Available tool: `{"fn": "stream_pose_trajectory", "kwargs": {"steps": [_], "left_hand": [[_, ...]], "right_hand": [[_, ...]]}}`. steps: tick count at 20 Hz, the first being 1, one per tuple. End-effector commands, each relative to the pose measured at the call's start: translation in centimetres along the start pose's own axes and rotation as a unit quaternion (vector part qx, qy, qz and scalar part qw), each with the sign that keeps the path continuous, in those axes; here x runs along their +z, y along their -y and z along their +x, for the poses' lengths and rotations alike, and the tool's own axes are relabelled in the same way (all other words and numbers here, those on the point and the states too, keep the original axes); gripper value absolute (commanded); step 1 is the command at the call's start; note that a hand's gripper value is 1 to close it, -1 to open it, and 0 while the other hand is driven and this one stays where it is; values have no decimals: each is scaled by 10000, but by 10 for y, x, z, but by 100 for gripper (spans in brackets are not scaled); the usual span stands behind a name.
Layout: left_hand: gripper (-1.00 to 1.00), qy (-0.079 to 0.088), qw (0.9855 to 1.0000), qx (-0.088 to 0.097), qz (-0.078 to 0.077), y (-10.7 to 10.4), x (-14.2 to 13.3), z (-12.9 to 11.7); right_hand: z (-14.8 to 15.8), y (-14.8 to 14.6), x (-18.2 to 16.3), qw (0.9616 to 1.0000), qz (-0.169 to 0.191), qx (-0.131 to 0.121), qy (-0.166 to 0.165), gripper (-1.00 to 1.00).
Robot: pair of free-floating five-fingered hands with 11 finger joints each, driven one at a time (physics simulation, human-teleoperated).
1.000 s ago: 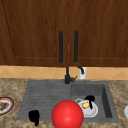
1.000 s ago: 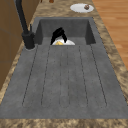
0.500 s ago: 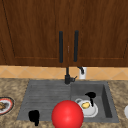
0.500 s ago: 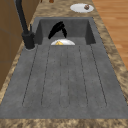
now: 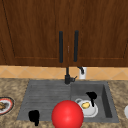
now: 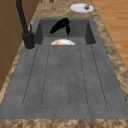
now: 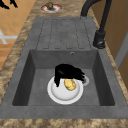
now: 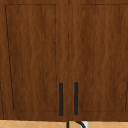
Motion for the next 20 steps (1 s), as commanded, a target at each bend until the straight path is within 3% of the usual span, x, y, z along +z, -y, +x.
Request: {"fn": "stream_pose_trajectory", "kwargs": {"steps": [1,3,4,14,20], "left_hand": [[0,0,10000,0,0,0,0,0],[0,0,10000,0,0,0,0,0],[0,0,10000,0,0,0,0,0],[0,0,10000,0,0,0,0,0],[0,0,10000,0,0,0,0,0]], "right_hand": [[4,0,16,9995,-258,-117,-128,-100],[5,1,22,9992,-358,-97,-170,-100],[4,0,17,9997,-246,36,-29,-100],[5,2,15,9998,-180,16,1,-100],[-2,8,44,9993,-373,-17,27,-100]]}}
